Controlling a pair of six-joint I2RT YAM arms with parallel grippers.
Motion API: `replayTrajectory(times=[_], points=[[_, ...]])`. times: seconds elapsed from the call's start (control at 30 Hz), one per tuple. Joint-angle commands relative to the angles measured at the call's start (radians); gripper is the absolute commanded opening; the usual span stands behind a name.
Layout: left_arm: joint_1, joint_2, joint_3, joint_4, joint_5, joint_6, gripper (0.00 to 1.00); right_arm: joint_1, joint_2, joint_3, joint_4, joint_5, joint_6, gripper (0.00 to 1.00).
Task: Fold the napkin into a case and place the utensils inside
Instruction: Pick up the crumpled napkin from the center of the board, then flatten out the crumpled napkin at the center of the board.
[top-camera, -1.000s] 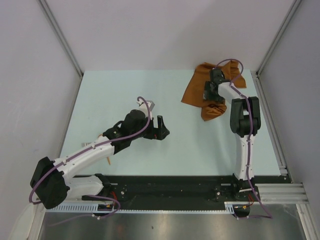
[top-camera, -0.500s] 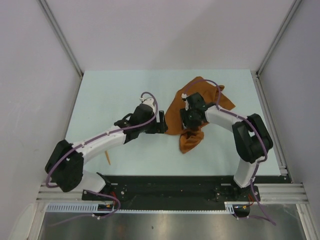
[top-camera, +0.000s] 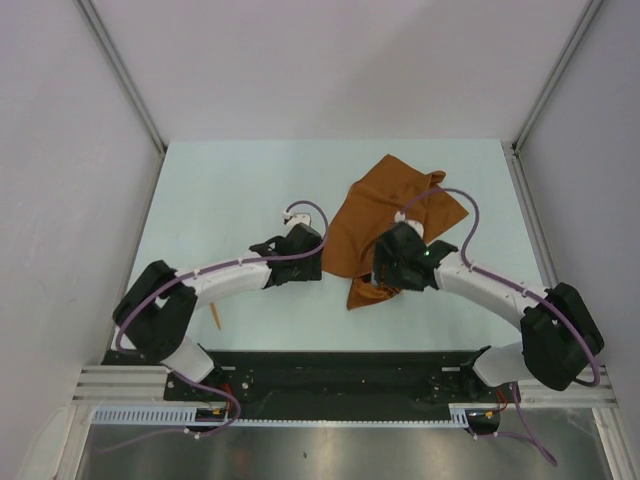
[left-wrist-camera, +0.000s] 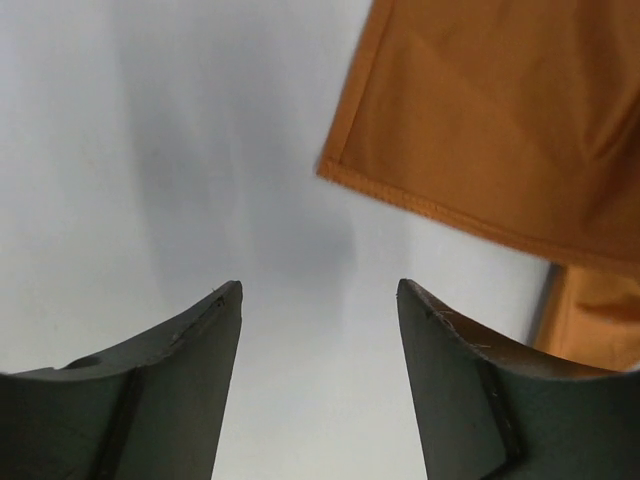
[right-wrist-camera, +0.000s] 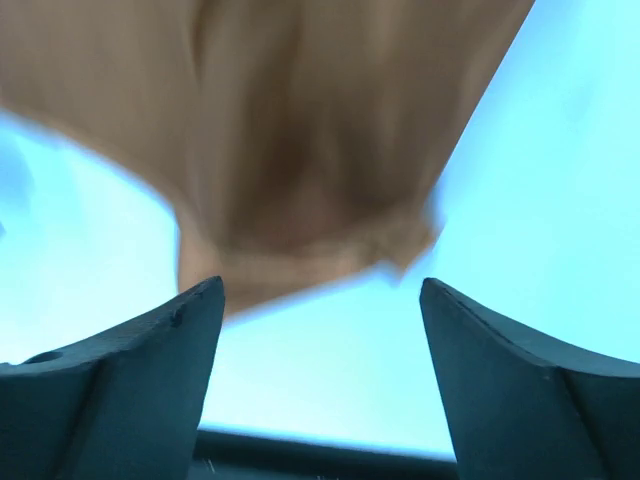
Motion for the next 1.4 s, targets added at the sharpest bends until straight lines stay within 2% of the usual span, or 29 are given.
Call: replayTrajectory(times=[0.0,0.07,0.17,0.3,0.4,0.43,0.5,0.53,0.57,0.6,0.7,0.77,0.83,0.9,0.97,1.0,1.03,1.07,1.1,1.2,1.23,1.3,1.33,1.37], points=[[0.012,0.116,0.139,0.012,-0.063,-0.009,0.67,0.163,-0.078,-0.131,0.011,0.138,0.236,0.74],[0.014,0.167,0.162,0.029,-0.069,0.0,0.67,0.209,-0.087,-0.155,0.018,0.194,0.283,0.61],[0.015,0.226,0.183,0.073,-0.068,0.0,0.66,0.261,-0.06,-0.173,0.008,0.221,0.331,0.54],[0.021,0.308,0.249,0.041,-0.068,-0.006,0.7,0.266,0.002,-0.172,0.045,0.219,0.349,0.54],[0.032,0.372,0.277,0.006,-0.033,-0.023,0.68,0.196,0.04,-0.162,0.051,0.225,0.346,0.56],[0.037,0.383,0.277,-0.006,-0.029,-0.034,0.55,0.165,0.048,-0.167,0.063,0.219,0.337,0.56],[0.06,0.386,0.243,0.01,-0.016,-0.044,0.41,0.088,0.057,-0.181,0.108,0.199,0.297,0.56],[0.078,0.377,0.224,0.036,-0.017,-0.048,0.22,0.067,0.06,-0.178,0.117,0.202,0.284,0.56],[0.087,0.342,0.182,0.044,-0.023,-0.058,0.08,0.033,0.072,-0.17,0.14,0.213,0.249,0.56],[0.095,0.317,0.162,0.05,-0.058,-0.058,0.0,0.019,0.078,-0.164,0.151,0.218,0.23,0.56],[0.084,0.19,0.072,0.083,-0.094,-0.052,0.0,-0.07,0.127,-0.101,0.174,0.268,0.132,0.47],[0.062,0.122,-0.01,0.096,-0.092,-0.086,0.0,-0.161,0.19,-0.016,0.159,0.279,0.037,0.32],[0.017,0.006,-0.1,0.101,-0.095,-0.117,0.0,-0.195,0.227,0.049,0.078,0.32,-0.011,0.18],[-0.015,-0.092,-0.148,0.092,-0.101,-0.173,0.0,-0.162,0.243,0.119,0.018,0.339,-0.09,0.23],[-0.021,-0.138,-0.197,0.084,-0.088,-0.219,0.0,-0.118,0.22,0.132,-0.123,0.359,-0.071,0.43],[-0.024,-0.154,-0.208,0.093,-0.085,-0.227,0.0,-0.07,0.145,0.073,-0.143,0.351,-0.037,0.55],[-0.028,-0.181,-0.227,0.099,-0.085,-0.233,0.0,-0.047,0.085,0.031,-0.151,0.304,-0.011,0.84],[-0.029,-0.191,-0.234,0.104,-0.088,-0.248,0.0,-0.036,0.032,-0.013,-0.144,0.267,0.013,0.89],[-0.032,-0.2,-0.241,0.118,-0.083,-0.253,0.0,-0.021,-0.084,-0.064,-0.128,0.227,0.044,0.91],[-0.032,-0.228,-0.261,0.151,-0.043,-0.249,0.0,0.03,-0.22,-0.231,0.034,0.129,0.101,0.91],[-0.032,-0.231,-0.27,0.168,-0.036,-0.247,0.0,0.033,-0.263,-0.294,0.125,0.066,0.086,0.89],[-0.032,-0.243,-0.268,0.167,-0.023,-0.239,0.0,0.03,-0.285,-0.322,0.171,0.089,0.069,0.85],[-0.032,-0.249,-0.264,0.158,-0.025,-0.235,0.0,0.018,-0.293,-0.337,0.198,0.092,0.058,0.77],[-0.034,-0.255,-0.264,0.156,-0.028,-0.232,0.0,0.002,-0.288,-0.36,0.209,0.069,0.05,0.74]])
